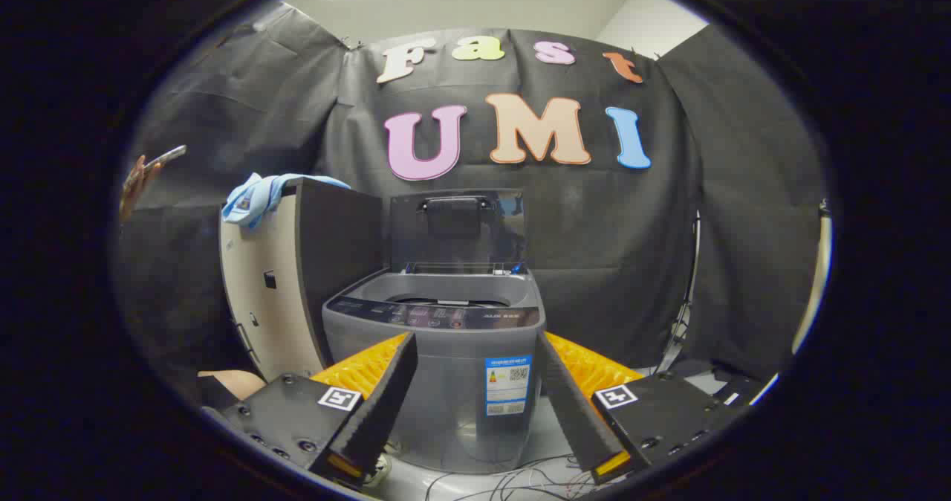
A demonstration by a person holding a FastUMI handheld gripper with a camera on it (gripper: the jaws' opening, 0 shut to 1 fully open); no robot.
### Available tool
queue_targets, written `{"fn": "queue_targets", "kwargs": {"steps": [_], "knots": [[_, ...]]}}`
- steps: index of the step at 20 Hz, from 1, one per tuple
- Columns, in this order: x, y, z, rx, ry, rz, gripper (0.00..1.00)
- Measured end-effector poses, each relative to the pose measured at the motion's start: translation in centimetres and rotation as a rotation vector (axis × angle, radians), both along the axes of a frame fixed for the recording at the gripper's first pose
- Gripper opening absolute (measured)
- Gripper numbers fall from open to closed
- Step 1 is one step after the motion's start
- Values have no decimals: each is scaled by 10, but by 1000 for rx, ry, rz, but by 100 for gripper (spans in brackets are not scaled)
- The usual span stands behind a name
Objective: Put the clothes into the washing machine and then close the washing machine lid.
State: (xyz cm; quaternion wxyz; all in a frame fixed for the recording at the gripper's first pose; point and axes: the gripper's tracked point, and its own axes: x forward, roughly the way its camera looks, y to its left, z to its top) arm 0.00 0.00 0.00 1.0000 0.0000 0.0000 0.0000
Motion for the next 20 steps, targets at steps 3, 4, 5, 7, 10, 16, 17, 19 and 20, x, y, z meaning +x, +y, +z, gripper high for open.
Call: {"fn": "queue_targets", "kwargs": {"steps": [3, 4, 5, 7, 10, 16, 17, 19, 20], "knots": [[0, 0, 0, 0, 0, 0, 98], [-1, 0, 0, 0, 0, 0, 98], [-1, 0, 0, 0, 0, 0, 98], [-1, -1, 0, 0, 0, 0, 98], [-1, -1, 1, 0, 0, 0, 98], [-2, -1, 1, 0, 0, 0, 98], [-2, -2, 2, 0, -2, -6, 98], [0, -6, 0, 3, 2, -24, 98], [1, -7, -1, 6, 9, -34, 98]]}}
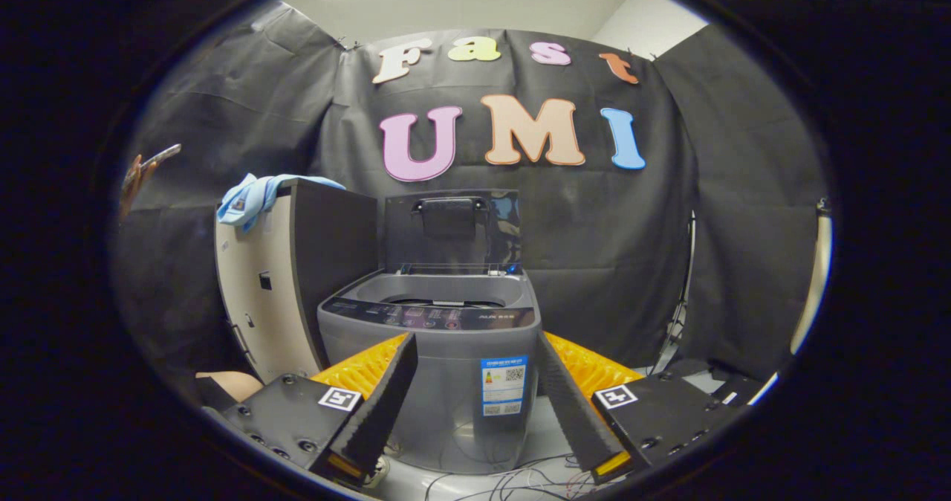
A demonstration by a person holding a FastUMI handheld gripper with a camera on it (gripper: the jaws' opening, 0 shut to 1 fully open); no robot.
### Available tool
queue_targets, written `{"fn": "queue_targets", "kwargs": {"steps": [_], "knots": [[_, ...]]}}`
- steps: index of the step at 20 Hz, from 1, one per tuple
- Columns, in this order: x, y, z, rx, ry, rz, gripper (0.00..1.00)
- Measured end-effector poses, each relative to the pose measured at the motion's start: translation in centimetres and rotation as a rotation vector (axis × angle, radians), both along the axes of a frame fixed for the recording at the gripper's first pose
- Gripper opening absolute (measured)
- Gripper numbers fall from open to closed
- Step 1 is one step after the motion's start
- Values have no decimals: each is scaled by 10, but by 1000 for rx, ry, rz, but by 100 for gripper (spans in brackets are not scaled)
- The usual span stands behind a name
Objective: Put the clothes into the washing machine and then close the washing machine lid.
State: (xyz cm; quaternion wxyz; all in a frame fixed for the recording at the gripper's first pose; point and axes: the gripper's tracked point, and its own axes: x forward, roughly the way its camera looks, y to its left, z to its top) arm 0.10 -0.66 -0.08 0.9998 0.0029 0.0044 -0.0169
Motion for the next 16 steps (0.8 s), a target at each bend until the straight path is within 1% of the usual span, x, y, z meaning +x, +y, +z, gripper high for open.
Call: {"fn": "queue_targets", "kwargs": {"steps": [2, 3, 5, 9, 13, 16], "knots": [[7, 4, -5, 31, 36, -11, 98], [11, 12, -3, 40, 43, -4, 98], [24, 37, 16, 45, 19, 33, 99], [65, 107, 75, 38, -41, 139, 98], [105, 195, 139, 21, -101, 257, 98], [125, 257, 177, 24, -140, 338, 98]]}}
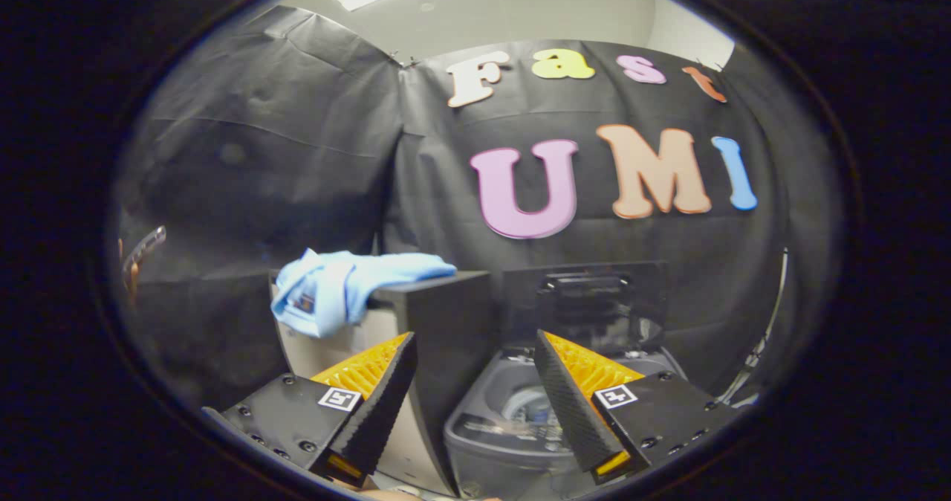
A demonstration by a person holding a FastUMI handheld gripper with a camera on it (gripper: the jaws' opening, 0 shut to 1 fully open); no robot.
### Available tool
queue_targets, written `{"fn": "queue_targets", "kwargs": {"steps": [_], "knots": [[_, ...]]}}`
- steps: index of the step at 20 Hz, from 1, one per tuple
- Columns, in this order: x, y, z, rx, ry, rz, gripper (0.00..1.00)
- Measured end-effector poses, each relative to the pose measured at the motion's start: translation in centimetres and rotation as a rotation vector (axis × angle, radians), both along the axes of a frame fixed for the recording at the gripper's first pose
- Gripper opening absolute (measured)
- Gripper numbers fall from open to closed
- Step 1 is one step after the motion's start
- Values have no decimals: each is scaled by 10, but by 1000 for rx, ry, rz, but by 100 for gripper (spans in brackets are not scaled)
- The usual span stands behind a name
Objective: Put the clothes into the washing machine and then close the washing machine lid.
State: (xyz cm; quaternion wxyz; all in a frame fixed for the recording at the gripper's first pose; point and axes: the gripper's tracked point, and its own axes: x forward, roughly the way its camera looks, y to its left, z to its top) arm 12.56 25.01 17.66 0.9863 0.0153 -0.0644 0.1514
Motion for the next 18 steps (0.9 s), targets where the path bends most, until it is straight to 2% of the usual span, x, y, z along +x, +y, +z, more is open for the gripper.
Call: {"fn": "queue_targets", "kwargs": {"steps": [6, 11, 13, 15, 18], "knots": [[36, 102, 38, -41, -24, 116, 99], [68, 164, 28, -112, 53, 184, 99], [83, 176, 21, -143, 83, 183, 99], [92, 184, 19, -164, 98, 174, 86], [95, 183, 16, -101, 141, 172, 67]]}}
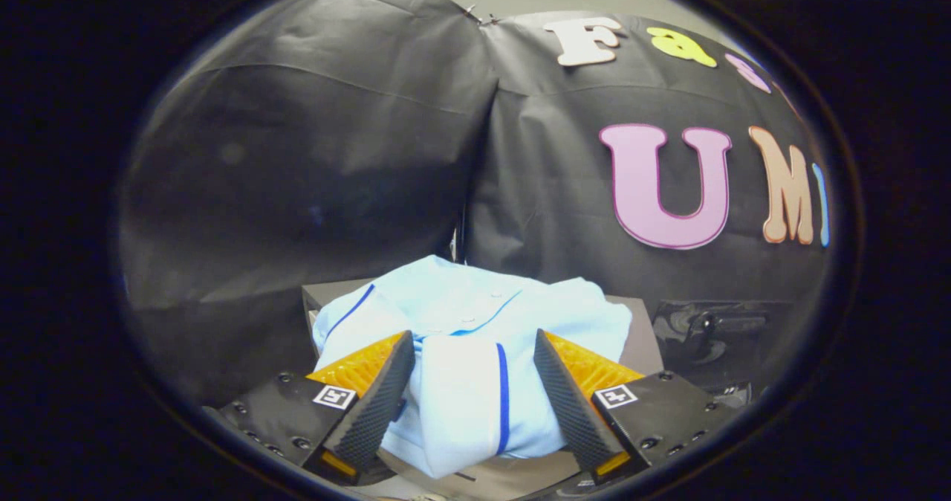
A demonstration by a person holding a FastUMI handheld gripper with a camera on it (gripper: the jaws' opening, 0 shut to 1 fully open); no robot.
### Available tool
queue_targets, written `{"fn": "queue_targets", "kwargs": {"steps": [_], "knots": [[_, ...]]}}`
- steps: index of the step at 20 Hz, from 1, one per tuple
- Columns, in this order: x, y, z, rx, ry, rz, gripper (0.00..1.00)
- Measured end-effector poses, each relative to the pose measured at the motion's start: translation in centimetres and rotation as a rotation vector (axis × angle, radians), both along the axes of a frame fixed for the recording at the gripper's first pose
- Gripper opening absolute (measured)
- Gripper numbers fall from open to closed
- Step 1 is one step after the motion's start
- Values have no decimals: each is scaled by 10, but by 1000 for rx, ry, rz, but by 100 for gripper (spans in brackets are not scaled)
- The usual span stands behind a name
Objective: Put the clothes into the washing machine and then close the washing machine lid.
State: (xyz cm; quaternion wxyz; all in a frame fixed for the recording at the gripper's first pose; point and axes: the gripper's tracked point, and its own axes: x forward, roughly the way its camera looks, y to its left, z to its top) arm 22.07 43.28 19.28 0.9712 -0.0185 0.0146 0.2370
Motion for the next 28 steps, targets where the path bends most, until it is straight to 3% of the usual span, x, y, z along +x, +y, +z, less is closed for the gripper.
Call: {"fn": "queue_targets", "kwargs": {"steps": [3, 8, 13, 21, 24, 27, 28], "knots": [[0, 1, -1, 10, 25, 7, 47], [7, -19, 0, 104, 128, -51, 15], [26, -94, 14, 91, 122, -198, 15], [69, -279, 24, -45, 17, -607, 15], [81, -319, 4, -86, 46, -687, 15], [88, -326, -16, -38, 71, -679, 48], [87, -327, -22, -26, 82, -675, 48]]}}
